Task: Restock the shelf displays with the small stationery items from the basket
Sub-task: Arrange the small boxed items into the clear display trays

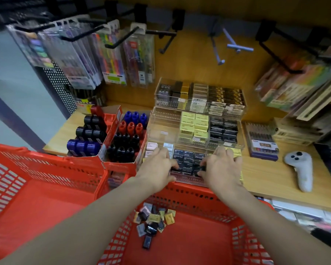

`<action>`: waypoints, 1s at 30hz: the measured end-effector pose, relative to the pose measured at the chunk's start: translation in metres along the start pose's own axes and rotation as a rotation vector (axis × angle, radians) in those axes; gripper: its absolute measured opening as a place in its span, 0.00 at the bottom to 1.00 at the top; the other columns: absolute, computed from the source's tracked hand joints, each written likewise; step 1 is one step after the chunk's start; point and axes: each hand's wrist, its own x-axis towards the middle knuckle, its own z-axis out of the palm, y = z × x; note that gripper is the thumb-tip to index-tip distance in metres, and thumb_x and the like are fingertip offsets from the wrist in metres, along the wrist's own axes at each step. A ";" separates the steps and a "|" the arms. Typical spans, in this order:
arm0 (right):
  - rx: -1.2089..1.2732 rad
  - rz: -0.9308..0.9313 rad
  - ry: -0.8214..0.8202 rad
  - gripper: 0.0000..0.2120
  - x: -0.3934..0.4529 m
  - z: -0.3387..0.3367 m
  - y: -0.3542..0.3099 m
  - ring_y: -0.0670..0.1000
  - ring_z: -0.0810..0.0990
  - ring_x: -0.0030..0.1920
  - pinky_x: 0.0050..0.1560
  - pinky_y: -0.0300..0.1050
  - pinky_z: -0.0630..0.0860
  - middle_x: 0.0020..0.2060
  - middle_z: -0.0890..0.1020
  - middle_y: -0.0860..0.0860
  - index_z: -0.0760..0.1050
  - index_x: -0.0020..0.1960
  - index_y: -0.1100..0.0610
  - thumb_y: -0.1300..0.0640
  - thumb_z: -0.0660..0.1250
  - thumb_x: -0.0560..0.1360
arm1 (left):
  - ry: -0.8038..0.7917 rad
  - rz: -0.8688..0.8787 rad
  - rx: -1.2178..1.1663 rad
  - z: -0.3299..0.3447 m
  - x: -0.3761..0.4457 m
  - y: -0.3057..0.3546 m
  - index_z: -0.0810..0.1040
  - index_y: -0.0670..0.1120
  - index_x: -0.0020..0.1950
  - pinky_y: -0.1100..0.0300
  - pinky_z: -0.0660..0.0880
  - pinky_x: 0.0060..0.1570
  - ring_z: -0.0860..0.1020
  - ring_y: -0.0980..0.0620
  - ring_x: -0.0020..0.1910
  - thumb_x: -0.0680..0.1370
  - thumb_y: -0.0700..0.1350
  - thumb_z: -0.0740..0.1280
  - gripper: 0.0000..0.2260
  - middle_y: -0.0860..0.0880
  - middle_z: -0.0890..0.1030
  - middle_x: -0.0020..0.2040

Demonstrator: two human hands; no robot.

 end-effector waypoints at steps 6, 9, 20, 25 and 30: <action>-0.115 -0.012 0.044 0.13 0.011 0.003 -0.006 0.55 0.70 0.61 0.56 0.53 0.64 0.56 0.72 0.51 0.81 0.55 0.46 0.46 0.73 0.71 | 0.026 0.012 -0.003 0.007 0.009 0.000 0.78 0.55 0.63 0.52 0.69 0.64 0.67 0.49 0.63 0.75 0.55 0.72 0.18 0.50 0.71 0.57; -0.081 -0.032 0.068 0.13 0.016 0.003 -0.008 0.54 0.71 0.59 0.55 0.52 0.62 0.55 0.73 0.50 0.81 0.53 0.46 0.47 0.75 0.69 | 0.054 0.008 -0.008 0.011 0.011 -0.003 0.79 0.54 0.62 0.53 0.70 0.61 0.68 0.49 0.62 0.74 0.55 0.74 0.18 0.51 0.72 0.57; 0.888 -0.210 0.199 0.03 -0.071 0.020 0.010 0.40 0.79 0.41 0.41 0.24 0.70 0.39 0.80 0.42 0.81 0.42 0.48 0.56 0.72 0.74 | 0.080 0.119 0.042 -0.010 -0.021 0.003 0.76 0.49 0.64 0.54 0.71 0.60 0.70 0.51 0.62 0.78 0.49 0.69 0.15 0.50 0.74 0.59; 1.045 0.061 -0.258 0.05 -0.101 0.073 0.010 0.48 0.84 0.41 0.48 0.38 0.78 0.39 0.83 0.45 0.82 0.45 0.52 0.61 0.69 0.75 | -0.134 0.024 -0.043 0.007 -0.072 0.005 0.80 0.47 0.52 0.57 0.75 0.47 0.79 0.50 0.47 0.77 0.43 0.68 0.05 0.51 0.81 0.46; 0.847 0.021 -0.440 0.14 -0.106 0.121 0.010 0.51 0.82 0.52 0.56 0.37 0.71 0.53 0.83 0.53 0.79 0.59 0.55 0.62 0.71 0.73 | -0.228 -0.460 -0.329 0.090 -0.095 -0.021 0.78 0.44 0.61 0.62 0.71 0.52 0.79 0.46 0.58 0.78 0.40 0.66 0.12 0.45 0.81 0.55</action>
